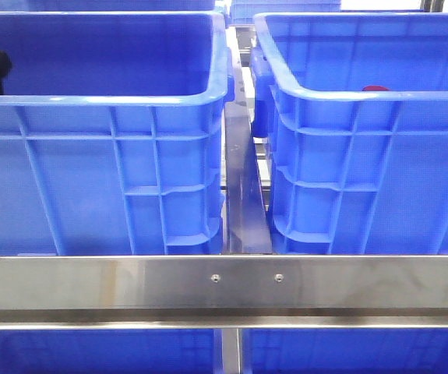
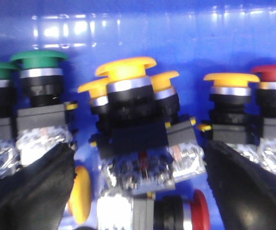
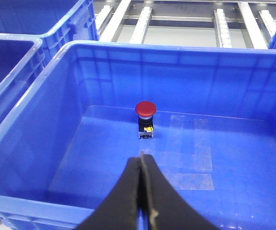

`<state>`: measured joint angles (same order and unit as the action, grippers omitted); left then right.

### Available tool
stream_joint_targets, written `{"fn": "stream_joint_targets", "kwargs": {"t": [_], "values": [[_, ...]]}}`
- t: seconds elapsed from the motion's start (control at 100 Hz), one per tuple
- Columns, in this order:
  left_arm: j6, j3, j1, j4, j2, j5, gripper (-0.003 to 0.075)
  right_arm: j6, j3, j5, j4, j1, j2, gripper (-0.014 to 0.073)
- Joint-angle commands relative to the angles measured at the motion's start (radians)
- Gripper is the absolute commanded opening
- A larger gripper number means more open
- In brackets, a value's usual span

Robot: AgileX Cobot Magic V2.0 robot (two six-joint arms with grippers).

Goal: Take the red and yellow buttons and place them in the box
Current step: 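Grasp the yellow-capped button by its body with the left gripper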

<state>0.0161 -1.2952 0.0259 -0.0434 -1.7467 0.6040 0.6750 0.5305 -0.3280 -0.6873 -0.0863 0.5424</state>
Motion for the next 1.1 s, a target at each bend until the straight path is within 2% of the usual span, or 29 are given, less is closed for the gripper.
{"fn": "stream_joint_targets", "kwargs": {"t": [0.0,0.22,0.45,0.57,0.76,0.88,1.09], "values": [[-0.002,-0.033,-0.002,-0.001,0.024,-0.068,0.0536,0.004,0.027,0.045,-0.018,-0.004,-0.001,-0.0067],[-0.002,-0.033,-0.002,-0.001,-0.012,-0.097,0.0529,0.004,0.027,0.034,-0.018,-0.004,-0.001,-0.0067],[-0.002,-0.033,-0.002,-0.001,-0.033,-0.097,0.0459,0.004,0.027,0.033,-0.018,-0.004,-0.001,-0.0067],[-0.002,-0.039,-0.002,-0.001,-0.033,-0.095,0.037,0.004,0.027,0.033,-0.018,-0.004,-0.001,-0.0067],[-0.002,-0.049,-0.002,-0.001,-0.014,-0.092,0.0106,0.004,0.027,0.033,-0.018,-0.004,-0.001,-0.0067],[-0.002,-0.049,-0.002,-0.001,0.018,-0.082,-0.0011,0.004,0.027,0.033,-0.018,-0.004,-0.001,-0.0067],[-0.001,-0.049,-0.002,-0.001,0.113,0.01,-0.0019,0.004,0.027,0.033,-0.018,-0.004,-0.001,-0.0067]]}}
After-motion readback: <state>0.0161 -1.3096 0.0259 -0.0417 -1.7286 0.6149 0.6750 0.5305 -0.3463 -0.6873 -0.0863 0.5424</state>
